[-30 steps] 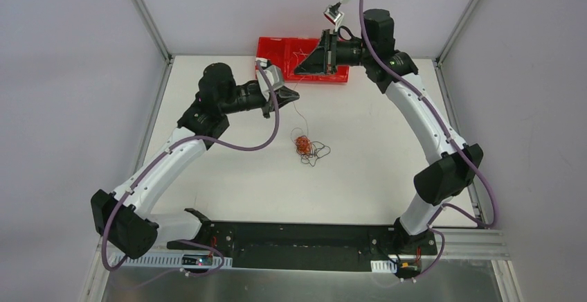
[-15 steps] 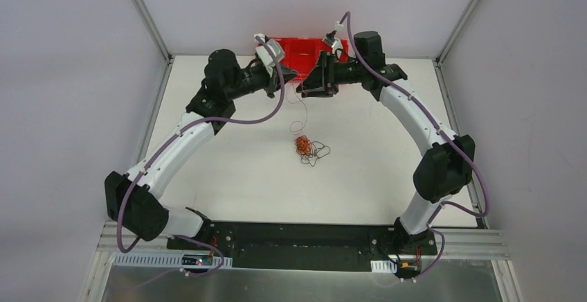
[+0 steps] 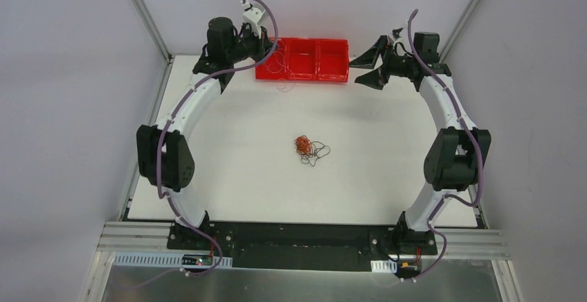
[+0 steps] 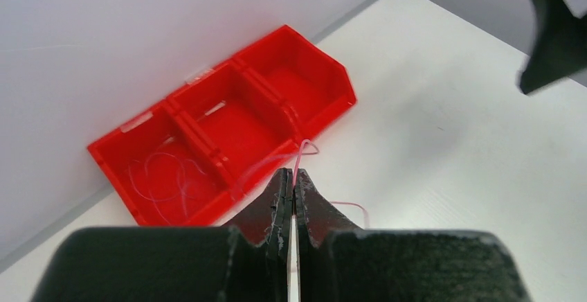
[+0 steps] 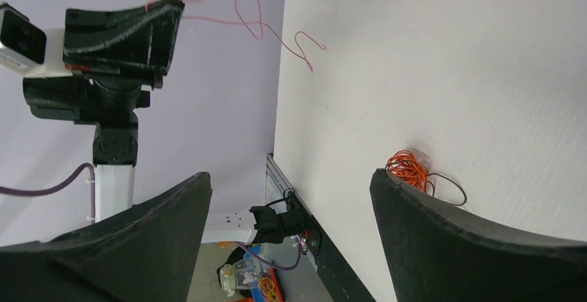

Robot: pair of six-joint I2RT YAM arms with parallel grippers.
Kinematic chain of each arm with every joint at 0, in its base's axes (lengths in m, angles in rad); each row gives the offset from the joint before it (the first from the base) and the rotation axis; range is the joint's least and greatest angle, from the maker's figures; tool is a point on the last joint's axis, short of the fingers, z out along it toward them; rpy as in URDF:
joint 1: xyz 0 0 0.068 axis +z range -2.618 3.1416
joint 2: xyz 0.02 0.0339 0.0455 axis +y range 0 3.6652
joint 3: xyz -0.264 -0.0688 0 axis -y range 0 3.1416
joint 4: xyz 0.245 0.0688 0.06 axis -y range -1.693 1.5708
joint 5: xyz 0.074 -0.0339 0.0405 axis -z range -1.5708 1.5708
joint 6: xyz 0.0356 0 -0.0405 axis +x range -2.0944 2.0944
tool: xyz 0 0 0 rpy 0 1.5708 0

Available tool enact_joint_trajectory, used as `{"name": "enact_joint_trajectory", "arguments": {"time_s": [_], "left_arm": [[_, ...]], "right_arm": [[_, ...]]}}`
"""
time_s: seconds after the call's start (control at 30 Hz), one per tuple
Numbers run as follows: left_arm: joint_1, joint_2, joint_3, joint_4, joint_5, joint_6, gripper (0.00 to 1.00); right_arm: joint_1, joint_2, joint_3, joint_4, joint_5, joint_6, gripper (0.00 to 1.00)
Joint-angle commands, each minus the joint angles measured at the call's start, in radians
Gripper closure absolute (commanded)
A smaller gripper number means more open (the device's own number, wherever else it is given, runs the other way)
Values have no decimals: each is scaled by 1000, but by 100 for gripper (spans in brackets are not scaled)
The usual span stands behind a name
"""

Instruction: Untangle the cables

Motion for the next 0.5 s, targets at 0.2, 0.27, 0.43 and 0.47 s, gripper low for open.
{"name": "enact_joint_trajectory", "arguments": {"time_s": [0.2,0.27,0.43,0.47], "left_arm": [[82,382,429,52,-53,108,100],[88,463,519,71,-36,138,100],[89,620,696,97,-69,209,100],[89,647,711,117,-89,223,100]], "right_arm": [[-63,-121,-132,19,-69,-71,11],[-68,-118,-132,7,-74,-94,11],[-81,-67,-110,-23,-90,-113,11],[-82,-57,-108,-24,-95,-108,11]]}}
